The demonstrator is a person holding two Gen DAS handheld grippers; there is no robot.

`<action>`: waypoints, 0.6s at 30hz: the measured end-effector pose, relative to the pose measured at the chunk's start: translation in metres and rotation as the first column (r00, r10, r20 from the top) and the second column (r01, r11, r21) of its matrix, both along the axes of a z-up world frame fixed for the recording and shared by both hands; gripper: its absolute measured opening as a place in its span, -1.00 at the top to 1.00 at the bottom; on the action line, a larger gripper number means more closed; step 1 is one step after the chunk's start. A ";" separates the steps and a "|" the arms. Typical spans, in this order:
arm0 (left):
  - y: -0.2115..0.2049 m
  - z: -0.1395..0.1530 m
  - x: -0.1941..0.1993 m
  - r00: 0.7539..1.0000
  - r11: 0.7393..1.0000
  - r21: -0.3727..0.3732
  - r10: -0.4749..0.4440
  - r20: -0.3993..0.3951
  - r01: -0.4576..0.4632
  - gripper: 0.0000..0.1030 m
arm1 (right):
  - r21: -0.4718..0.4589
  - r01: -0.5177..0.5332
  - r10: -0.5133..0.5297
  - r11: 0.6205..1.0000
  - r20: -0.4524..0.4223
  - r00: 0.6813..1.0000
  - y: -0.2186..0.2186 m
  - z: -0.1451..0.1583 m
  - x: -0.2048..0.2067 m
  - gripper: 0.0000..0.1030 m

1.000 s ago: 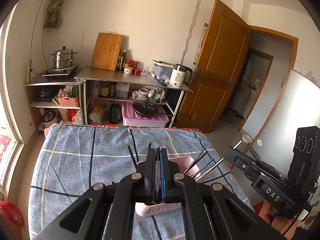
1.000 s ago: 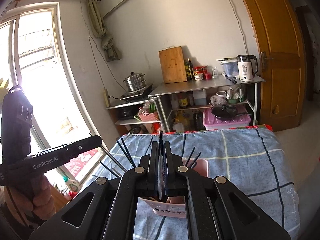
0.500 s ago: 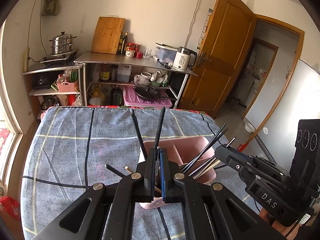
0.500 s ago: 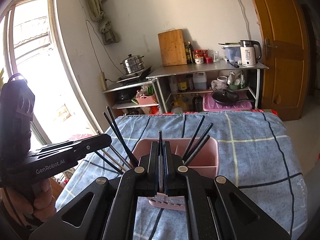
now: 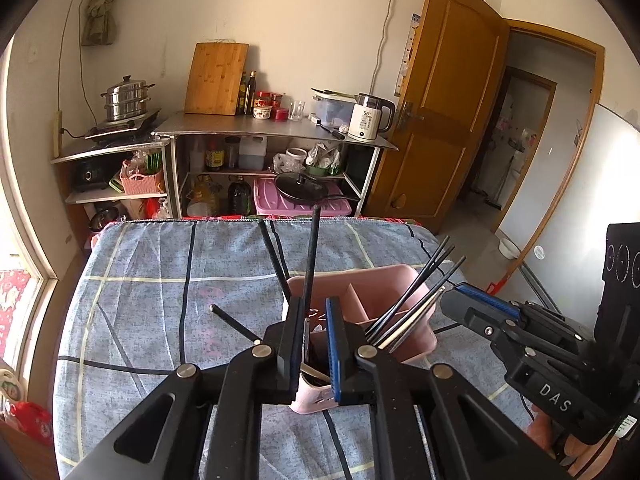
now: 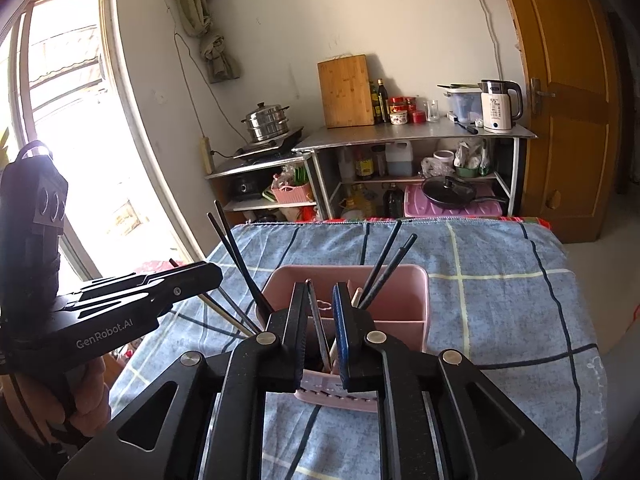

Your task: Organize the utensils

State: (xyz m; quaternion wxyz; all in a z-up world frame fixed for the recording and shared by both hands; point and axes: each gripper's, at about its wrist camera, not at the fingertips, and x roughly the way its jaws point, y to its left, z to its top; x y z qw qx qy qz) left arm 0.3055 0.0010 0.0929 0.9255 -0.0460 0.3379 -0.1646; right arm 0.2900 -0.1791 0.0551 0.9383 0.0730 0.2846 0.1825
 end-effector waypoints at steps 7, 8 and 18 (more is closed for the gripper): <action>0.001 0.016 -0.037 0.998 1.000 0.027 0.005 0.067 -0.007 0.73 | -0.007 -0.002 0.003 1.000 0.045 0.999 -0.008 0.012 -0.025 0.72; 0.001 0.017 -0.044 0.997 1.000 0.028 0.005 0.075 -0.007 0.72 | -0.011 -0.003 0.003 1.000 0.052 0.999 -0.009 0.013 -0.030 0.72; -0.001 0.008 -0.118 0.992 1.000 0.011 0.015 0.129 -0.016 0.53 | -0.043 -0.001 0.004 0.999 0.073 0.997 -0.018 0.001 -0.088 0.65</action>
